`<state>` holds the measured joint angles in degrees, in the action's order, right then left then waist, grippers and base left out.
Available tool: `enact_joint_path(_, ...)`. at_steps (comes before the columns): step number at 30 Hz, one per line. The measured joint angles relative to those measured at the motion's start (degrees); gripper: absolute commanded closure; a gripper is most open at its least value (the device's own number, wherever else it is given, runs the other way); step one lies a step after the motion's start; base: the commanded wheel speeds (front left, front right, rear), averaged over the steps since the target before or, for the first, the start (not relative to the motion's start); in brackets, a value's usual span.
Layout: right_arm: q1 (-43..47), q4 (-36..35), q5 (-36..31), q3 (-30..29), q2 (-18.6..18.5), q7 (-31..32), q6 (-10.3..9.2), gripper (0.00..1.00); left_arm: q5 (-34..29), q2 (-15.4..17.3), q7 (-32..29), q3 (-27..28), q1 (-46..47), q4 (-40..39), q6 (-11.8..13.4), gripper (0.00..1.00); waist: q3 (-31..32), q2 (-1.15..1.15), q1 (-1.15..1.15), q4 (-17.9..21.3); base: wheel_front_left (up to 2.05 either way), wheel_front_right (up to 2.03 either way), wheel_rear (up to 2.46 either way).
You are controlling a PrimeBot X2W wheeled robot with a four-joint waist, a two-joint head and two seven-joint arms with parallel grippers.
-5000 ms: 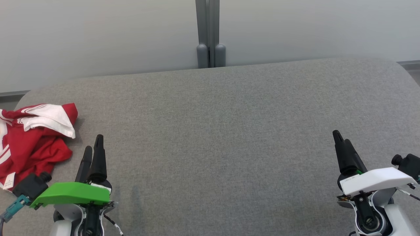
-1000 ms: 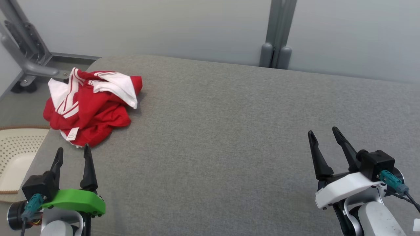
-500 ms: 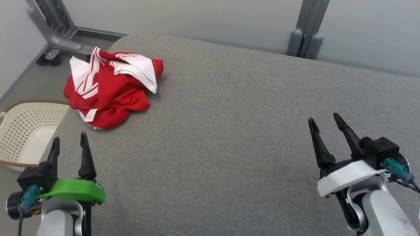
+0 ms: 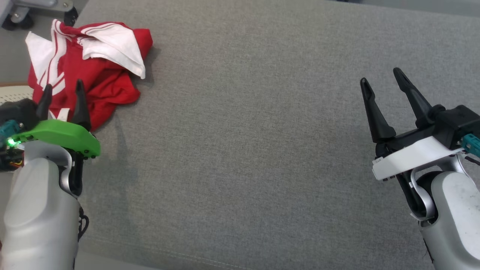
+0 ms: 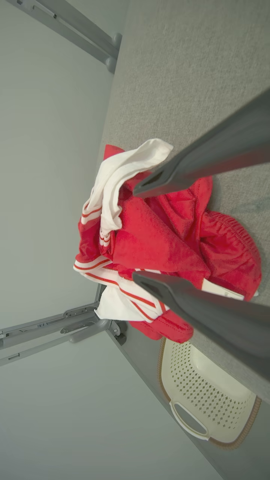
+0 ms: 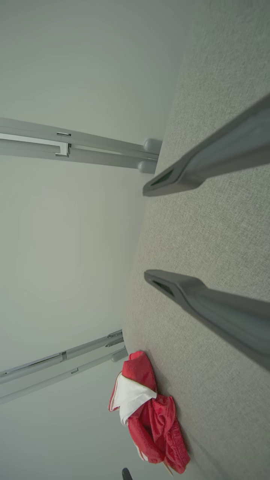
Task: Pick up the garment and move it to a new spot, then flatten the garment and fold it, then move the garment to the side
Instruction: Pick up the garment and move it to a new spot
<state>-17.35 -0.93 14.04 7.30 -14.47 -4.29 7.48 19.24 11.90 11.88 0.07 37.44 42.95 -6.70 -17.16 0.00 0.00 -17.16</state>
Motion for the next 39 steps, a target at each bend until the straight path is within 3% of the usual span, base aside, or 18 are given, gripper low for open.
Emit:
enact_joint_path(11,-3.0,-0.6,0.5,0.1,-1.6,0.0,0.00,0.00,3.1,4.7,0.5,1.1,11.9,17.9,-0.4,0.00,-10.0,0.00,0.00,4.4,0.00,0.00,0.00)
enact_joint_path(12,-3.0,-0.6,0.5,0.0,-1.6,-0.1,0.00,0.00,3.5,5.1,0.9,1.5,12.3,18.6,-0.4,1.00,-10.3,0.00,0.00,4.7,0.00,0.00,0.00)
enact_joint_path(20,-2.8,0.1,0.6,-0.8,-1.4,-0.8,0.00,0.00,4.4,6.5,3.0,3.2,11.7,16.6,-0.4,1.00,-9.5,0.00,0.00,5.5,0.00,0.00,0.00)
enact_joint_path(26,-0.3,1.3,0.5,-0.7,-0.6,-1.4,0.00,0.00,3.2,6.5,3.1,6.1,4.3,5.7,-0.5,1.00,-5.3,0.00,0.00,4.9,0.00,0.00,0.00)
enact_joint_path(33,4.1,2.3,0.5,-0.3,0.5,-1.7,0.00,0.00,0.3,3.8,3.2,6.9,-6.6,-6.3,0.6,1.00,0.9,0.00,0.00,4.6,0.00,0.00,0.00)
enact_joint_path(39,7.9,2.3,0.6,0.0,1.7,-1.6,0.00,0.00,-1.5,0.9,2.0,4.3,-16.6,-16.5,1.6,1.00,6.9,0.00,0.00,4.9,0.00,0.00,0.00)
